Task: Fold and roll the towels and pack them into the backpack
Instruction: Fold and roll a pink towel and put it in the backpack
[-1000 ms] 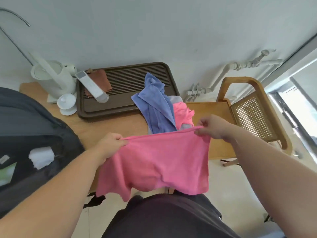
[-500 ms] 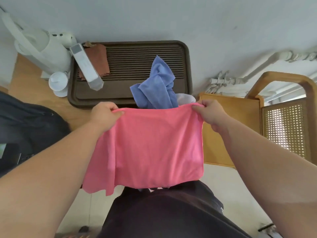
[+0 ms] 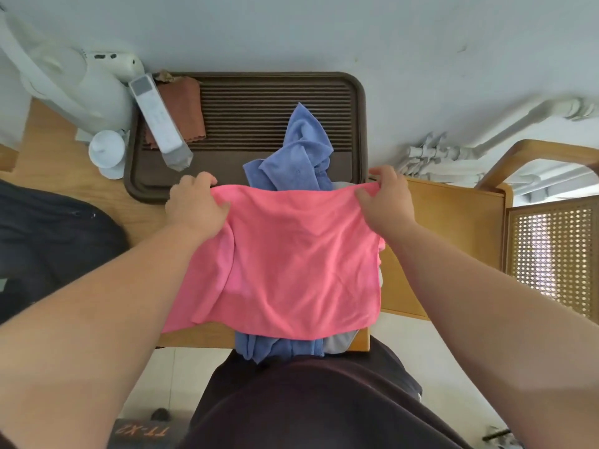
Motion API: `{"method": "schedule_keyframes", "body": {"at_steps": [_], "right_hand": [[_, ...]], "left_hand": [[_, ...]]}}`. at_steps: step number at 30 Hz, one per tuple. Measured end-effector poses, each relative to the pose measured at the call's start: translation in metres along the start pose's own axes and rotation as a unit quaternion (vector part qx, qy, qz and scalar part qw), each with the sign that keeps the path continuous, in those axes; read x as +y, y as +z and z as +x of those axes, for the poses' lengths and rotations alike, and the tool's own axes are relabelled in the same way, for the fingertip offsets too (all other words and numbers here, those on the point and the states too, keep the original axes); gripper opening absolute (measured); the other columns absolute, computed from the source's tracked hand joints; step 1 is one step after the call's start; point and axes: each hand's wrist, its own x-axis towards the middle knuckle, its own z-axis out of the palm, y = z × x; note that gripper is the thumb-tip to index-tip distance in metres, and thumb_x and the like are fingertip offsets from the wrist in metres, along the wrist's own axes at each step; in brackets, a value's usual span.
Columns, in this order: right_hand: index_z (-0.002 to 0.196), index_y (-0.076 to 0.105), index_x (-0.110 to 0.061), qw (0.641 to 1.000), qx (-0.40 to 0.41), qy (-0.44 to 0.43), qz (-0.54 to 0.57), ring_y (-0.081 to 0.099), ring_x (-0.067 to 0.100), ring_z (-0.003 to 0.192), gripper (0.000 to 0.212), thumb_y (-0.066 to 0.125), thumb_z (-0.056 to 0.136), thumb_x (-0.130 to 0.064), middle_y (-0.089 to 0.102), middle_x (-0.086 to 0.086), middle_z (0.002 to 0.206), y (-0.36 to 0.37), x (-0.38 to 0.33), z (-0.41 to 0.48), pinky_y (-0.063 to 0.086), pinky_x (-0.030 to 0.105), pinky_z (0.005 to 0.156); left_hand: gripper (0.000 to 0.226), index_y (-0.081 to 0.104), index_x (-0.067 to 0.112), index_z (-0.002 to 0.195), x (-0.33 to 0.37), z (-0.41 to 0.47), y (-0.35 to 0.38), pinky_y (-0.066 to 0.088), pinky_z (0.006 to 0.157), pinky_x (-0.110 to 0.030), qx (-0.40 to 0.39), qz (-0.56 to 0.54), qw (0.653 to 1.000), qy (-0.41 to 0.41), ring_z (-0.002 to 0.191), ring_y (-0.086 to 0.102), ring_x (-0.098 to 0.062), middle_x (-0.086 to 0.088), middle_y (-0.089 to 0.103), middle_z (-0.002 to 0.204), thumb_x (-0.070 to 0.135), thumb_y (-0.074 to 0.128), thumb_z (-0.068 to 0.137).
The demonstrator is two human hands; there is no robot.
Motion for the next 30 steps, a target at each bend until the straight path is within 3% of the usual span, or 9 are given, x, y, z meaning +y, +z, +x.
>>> {"method": "schedule_keyframes", "body": {"at_steps": [2,6,11,14,17,20,24,30], "right_hand": [[0.135,0.051,-0.025,0.997,0.043,-0.048,-0.035,0.046,0.027,0.12,0.05,0.064,0.087,-0.033,0.047,0.005,0.133,0.005,-0.006,-0.018,0.039,0.041,0.101],[0.129,0.058,-0.025,0.961,0.08,-0.242,-0.105,0.046,0.03,0.119,0.052,0.07,0.078,-0.032,0.049,0.004,0.131,0.027,-0.022,-0.06,0.038,0.047,0.101],[0.116,0.066,-0.023,0.883,-0.062,-0.424,-0.19,0.052,0.033,0.108,0.048,0.073,0.071,-0.037,0.056,0.005,0.121,0.074,-0.045,-0.095,0.042,0.045,0.092],[0.129,0.06,-0.029,0.849,-0.165,-0.415,-0.283,0.048,0.032,0.121,0.053,0.067,0.079,-0.046,0.05,0.003,0.135,0.096,-0.057,-0.109,0.037,0.045,0.098],[0.143,0.045,-0.033,0.83,-0.206,-0.392,-0.34,0.036,0.03,0.133,0.061,0.058,0.087,-0.053,0.036,0.001,0.15,0.116,-0.068,-0.125,0.03,0.044,0.106],[0.147,0.04,-0.035,0.832,-0.214,-0.37,-0.353,0.033,0.031,0.136,0.065,0.056,0.087,-0.053,0.032,0.003,0.154,0.134,-0.086,-0.144,0.031,0.046,0.108],[0.148,0.038,-0.037,0.859,-0.186,-0.323,-0.351,0.03,0.031,0.141,0.066,0.057,0.088,-0.056,0.028,0.003,0.158,0.158,-0.119,-0.17,0.031,0.048,0.11],[0.147,0.039,-0.037,0.881,-0.158,-0.273,-0.352,0.031,0.033,0.14,0.067,0.056,0.087,-0.059,0.031,0.003,0.155,0.198,-0.163,-0.197,0.028,0.052,0.112]], "left_hand": [[0.048,0.053,0.022,0.129,-0.009,-0.023,0.002,0.046,0.094,-0.05,0.04,-0.003,0.999,-0.006,0.114,0.05,-0.038,-0.014,0.052,0.125,0.036,0.065,0.085],[0.059,0.049,0.021,0.133,-0.038,-0.074,0.017,0.047,0.095,-0.051,0.078,-0.029,0.996,-0.043,0.114,0.051,-0.036,-0.012,0.052,0.126,0.043,0.069,0.082],[0.068,0.05,0.02,0.135,-0.077,-0.121,0.044,0.043,0.097,-0.047,0.017,0.011,0.994,-0.109,0.117,0.047,-0.037,-0.013,0.05,0.126,0.057,0.066,0.082],[0.065,0.048,0.028,0.138,-0.103,-0.135,0.045,0.04,0.097,-0.044,-0.016,0.063,0.994,-0.089,0.119,0.043,-0.033,-0.008,0.046,0.132,0.06,0.061,0.082],[0.064,0.051,0.03,0.136,-0.124,-0.132,0.038,0.035,0.104,-0.047,-0.044,0.157,0.986,-0.018,0.125,0.038,-0.03,-0.004,0.044,0.137,0.063,0.056,0.081],[0.061,0.047,0.027,0.139,-0.14,-0.117,0.027,0.017,0.117,-0.06,-0.03,0.25,0.965,0.072,0.144,0.02,-0.033,-0.008,0.033,0.151,0.061,0.049,0.088],[0.059,0.047,0.024,0.142,-0.17,-0.097,0.004,-0.001,0.115,-0.068,-0.015,0.339,0.929,0.149,0.151,-0.002,-0.043,-0.017,0.01,0.165,0.06,0.04,0.094],[0.053,0.044,0.021,0.145,-0.23,-0.07,-0.007,0.016,0.118,-0.058,-0.036,0.389,0.9,0.193,0.15,-0.019,-0.043,-0.02,-0.01,0.165,0.026,0.052,0.092]]}}
